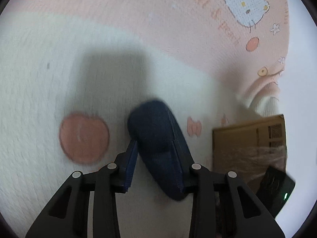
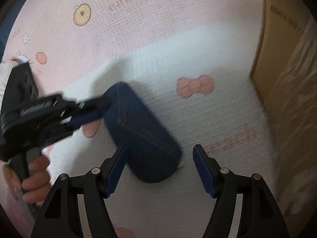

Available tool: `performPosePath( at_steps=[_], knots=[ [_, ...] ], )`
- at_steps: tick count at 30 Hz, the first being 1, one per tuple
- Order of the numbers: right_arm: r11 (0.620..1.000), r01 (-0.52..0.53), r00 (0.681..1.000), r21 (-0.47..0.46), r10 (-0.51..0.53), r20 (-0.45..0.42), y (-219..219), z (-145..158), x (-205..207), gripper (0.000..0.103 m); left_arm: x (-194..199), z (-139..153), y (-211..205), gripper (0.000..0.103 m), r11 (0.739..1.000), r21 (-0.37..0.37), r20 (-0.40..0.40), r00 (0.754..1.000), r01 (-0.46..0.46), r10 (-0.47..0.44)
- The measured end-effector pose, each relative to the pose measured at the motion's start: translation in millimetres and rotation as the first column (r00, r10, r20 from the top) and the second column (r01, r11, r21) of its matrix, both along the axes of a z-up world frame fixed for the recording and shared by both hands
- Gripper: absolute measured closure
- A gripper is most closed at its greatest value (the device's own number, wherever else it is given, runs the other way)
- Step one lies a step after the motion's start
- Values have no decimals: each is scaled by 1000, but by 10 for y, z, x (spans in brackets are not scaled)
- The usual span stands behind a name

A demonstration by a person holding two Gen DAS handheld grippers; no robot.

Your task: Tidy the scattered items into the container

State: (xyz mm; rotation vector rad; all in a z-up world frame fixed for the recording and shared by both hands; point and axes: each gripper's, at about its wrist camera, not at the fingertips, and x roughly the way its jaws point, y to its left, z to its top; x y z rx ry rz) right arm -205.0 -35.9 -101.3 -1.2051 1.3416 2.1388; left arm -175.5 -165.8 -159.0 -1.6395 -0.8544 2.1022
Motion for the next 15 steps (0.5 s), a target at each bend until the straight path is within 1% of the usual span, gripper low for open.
performPosePath(
  at_steps=[3,4,7,9,11,13,15],
  knots=[
    [1000,-19,1000,19,19,-15,101,34,-46,36,126,-13,43,64,1000,-24,-13,1000,5,-5],
    [999,-33,999,27,33,-21,131,54,-77,36,143,-21,48,64,1000,-20,-15,1000,2,-2],
    [994,-97,992,45,100,-74,175,45,-207,36,154,-72,61,63,999,36,4,1000,-8,8],
    [991,-128,988,42,131,-76,179,5,-269,36,124,-91,73,64,999,54,19,1000,0,-1],
    [989,-146,986,30,148,-73,193,-57,-335,36,113,-61,75,64,998,67,3,1000,-5,5],
    [989,-150,984,10,150,-100,192,-69,-331,36,94,-53,80,64,998,59,-5,1000,-12,12],
    [989,-150,984,0,149,-100,185,-97,-369,36,81,-79,59,64,998,55,1,1000,-15,15]
  ],
)
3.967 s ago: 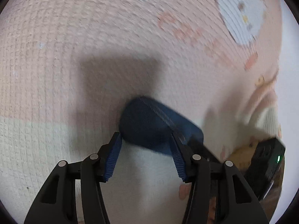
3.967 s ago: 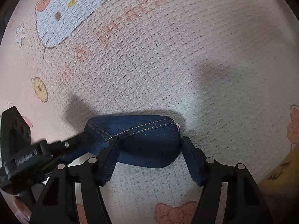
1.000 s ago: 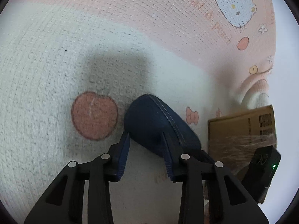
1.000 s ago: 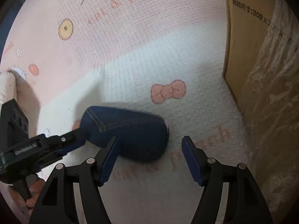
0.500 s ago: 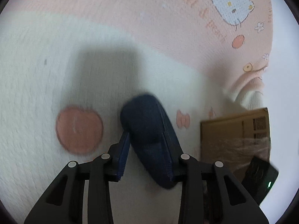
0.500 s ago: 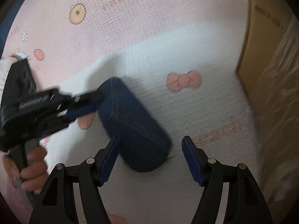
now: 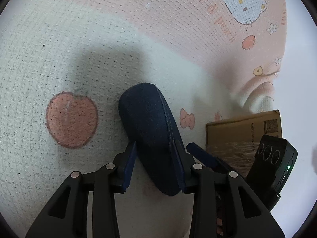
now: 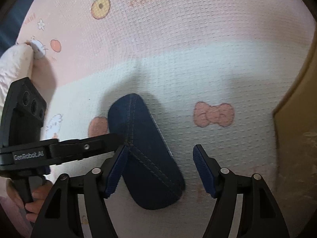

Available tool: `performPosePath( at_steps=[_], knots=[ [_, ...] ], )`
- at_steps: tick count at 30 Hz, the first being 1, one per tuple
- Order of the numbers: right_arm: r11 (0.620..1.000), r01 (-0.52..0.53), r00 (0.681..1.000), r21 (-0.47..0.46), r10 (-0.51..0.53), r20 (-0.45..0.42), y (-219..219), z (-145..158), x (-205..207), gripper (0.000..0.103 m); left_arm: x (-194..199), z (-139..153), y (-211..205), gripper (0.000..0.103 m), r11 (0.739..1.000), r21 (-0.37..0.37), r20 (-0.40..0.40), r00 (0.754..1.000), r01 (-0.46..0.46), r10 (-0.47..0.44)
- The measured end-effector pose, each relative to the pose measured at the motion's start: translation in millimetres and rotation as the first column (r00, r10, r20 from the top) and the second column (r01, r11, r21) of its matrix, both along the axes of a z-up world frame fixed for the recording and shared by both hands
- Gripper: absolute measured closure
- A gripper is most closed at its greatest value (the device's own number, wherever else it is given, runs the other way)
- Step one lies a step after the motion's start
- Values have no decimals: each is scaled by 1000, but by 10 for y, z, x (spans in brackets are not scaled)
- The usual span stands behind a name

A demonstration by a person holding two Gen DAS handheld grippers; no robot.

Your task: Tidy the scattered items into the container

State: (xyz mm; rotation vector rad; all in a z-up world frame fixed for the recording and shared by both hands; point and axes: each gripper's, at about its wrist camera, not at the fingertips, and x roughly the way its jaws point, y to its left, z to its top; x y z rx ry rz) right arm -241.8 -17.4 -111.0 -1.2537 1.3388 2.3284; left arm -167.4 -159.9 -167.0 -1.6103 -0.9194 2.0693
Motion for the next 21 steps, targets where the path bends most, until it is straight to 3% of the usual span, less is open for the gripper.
performPosePath(
  at_steps=[5,7,12,16,21],
  knots=[
    [997,-40,999,-60,40,-10,-33,-85,-79,36,-7,-69,-81,64,1000,28,27,1000,-8,7],
    [996,-79,997,-35,79,5,-105,-53,-154,36,-12,-52,-62,64,1000,11,17,1000,12,-12],
    [977,-157,986,146,148,75,-289,118,-278,36,-33,-16,-43,64,999,11,-10,999,37,-37],
    [965,-212,974,155,197,109,-353,99,-343,36,-87,-52,-61,64,999,22,2,999,42,-42],
    [969,-209,971,130,191,143,-368,-26,-412,36,-102,-104,-111,64,997,67,16,999,28,-29]
  ],
)
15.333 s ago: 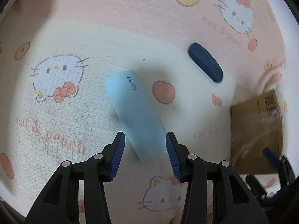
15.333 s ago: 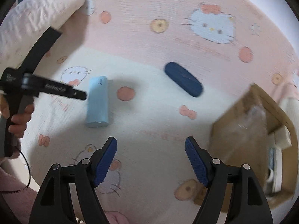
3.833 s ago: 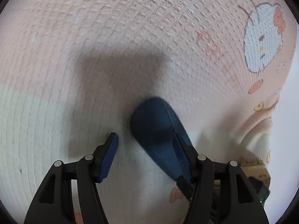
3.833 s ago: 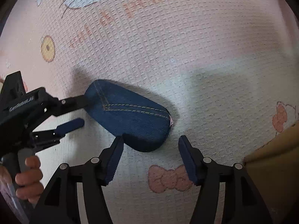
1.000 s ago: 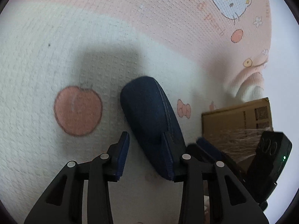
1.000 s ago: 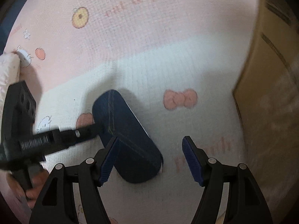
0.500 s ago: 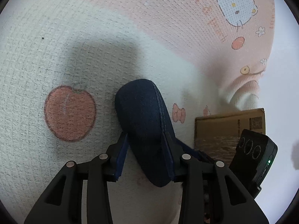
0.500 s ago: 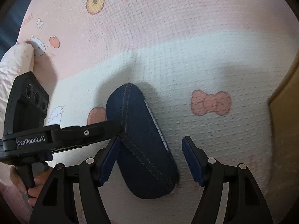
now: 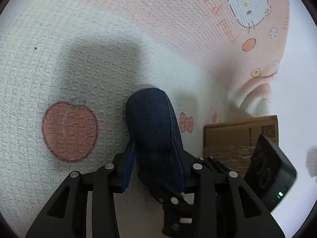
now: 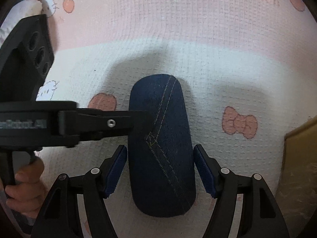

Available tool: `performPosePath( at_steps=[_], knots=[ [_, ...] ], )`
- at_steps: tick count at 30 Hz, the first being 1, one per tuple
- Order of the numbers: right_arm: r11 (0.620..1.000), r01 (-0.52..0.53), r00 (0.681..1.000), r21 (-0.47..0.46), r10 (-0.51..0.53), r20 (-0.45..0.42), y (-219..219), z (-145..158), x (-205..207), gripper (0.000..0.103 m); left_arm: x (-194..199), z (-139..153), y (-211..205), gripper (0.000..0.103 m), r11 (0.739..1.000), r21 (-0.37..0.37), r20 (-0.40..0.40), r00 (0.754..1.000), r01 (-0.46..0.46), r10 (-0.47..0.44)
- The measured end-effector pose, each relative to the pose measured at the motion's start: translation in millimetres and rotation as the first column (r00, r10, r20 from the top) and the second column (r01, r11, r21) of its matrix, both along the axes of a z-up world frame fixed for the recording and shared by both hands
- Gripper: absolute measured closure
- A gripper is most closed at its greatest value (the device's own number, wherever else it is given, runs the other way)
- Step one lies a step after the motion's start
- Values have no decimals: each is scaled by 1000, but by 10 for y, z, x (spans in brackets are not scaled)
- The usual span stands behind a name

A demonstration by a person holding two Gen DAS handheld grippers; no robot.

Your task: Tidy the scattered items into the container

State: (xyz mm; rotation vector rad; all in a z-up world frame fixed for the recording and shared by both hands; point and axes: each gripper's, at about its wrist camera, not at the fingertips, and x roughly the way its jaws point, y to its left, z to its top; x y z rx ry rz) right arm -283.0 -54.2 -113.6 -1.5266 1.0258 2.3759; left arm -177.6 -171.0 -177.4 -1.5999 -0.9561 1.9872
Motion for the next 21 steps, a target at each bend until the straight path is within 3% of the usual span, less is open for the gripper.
performPosePath(
  at_steps=[11,15,21],
  knots=[
    [995,97,994,-16,-97,-51,28,81,165,41,30,38,-100,64,994,102,12,999,-49,48],
    [983,180,977,-23,-182,-109,129,328,399,42,89,293,-46,64,989,148,-33,999,-28,33],
    [975,216,965,51,-205,-162,228,788,631,43,134,776,121,64,983,181,-146,989,43,-17]
  ],
)
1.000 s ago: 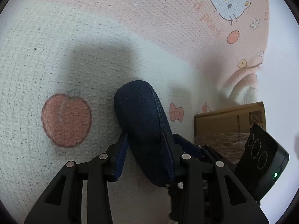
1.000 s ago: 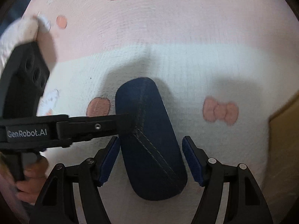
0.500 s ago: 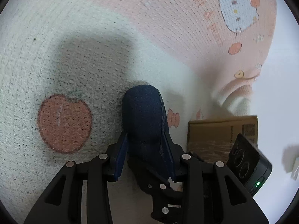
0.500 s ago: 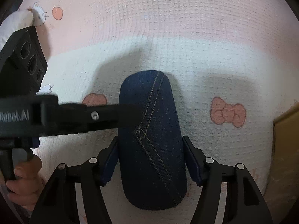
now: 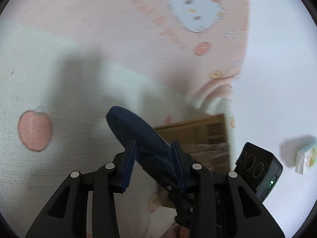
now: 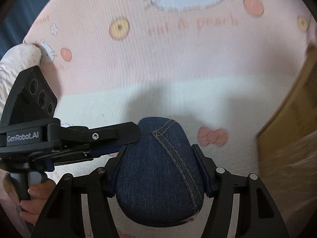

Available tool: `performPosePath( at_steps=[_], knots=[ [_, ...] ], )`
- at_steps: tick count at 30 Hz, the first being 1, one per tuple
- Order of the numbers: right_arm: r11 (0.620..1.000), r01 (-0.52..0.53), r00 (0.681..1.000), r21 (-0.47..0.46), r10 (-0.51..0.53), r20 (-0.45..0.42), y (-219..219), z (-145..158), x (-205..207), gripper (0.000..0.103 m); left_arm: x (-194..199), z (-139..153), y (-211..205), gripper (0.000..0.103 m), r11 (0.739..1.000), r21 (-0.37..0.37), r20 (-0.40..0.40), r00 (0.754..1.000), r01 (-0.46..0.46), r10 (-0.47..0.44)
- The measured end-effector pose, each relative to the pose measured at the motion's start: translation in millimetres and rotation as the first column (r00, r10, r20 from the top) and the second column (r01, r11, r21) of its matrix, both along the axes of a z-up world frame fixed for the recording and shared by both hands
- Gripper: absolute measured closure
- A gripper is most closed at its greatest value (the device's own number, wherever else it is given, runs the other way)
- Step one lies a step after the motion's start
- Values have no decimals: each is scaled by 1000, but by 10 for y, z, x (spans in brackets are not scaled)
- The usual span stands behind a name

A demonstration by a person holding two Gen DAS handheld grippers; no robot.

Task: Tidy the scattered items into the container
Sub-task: 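Lift the denim case with the right gripper and carry it over the box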

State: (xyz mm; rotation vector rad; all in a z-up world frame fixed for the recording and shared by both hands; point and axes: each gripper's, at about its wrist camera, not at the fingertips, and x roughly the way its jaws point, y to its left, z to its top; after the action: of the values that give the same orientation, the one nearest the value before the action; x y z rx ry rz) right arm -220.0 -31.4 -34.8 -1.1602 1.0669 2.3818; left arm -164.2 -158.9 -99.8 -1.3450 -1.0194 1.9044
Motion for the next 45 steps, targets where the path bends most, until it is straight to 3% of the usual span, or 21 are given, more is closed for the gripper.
performPosePath(
  at_steps=[8,16,23,28,33,36,40,45],
  knots=[
    [996,69,991,-56,-75,-115,59,274,403,43,140,443,135,65,999,42,-75,997,23,-20],
    [990,112,984,85,-98,-146,137,823,785,43,222,978,475,64,991,85,-159,983,101,-87],
    [974,189,972,123,-168,-164,558,1193,1594,43,280,1490,1291,64,958,93,-272,933,270,-237],
    [971,210,978,116,-205,-48,943,1149,2139,43,170,1471,2136,64,927,85,-196,918,367,-345],
    [974,198,977,106,-205,57,1231,902,2473,43,130,1342,2744,64,915,11,-121,908,404,-400],
    [980,192,978,49,-195,79,1351,735,2556,43,127,1273,2910,64,913,-28,-87,909,407,-408],
    [987,161,980,-18,-158,123,1461,534,2552,43,-61,1090,3040,64,911,-29,17,912,410,-410],
    [992,121,977,-28,-114,179,1610,416,2442,43,-195,1037,3153,64,911,-71,38,913,407,-406]
  ],
)
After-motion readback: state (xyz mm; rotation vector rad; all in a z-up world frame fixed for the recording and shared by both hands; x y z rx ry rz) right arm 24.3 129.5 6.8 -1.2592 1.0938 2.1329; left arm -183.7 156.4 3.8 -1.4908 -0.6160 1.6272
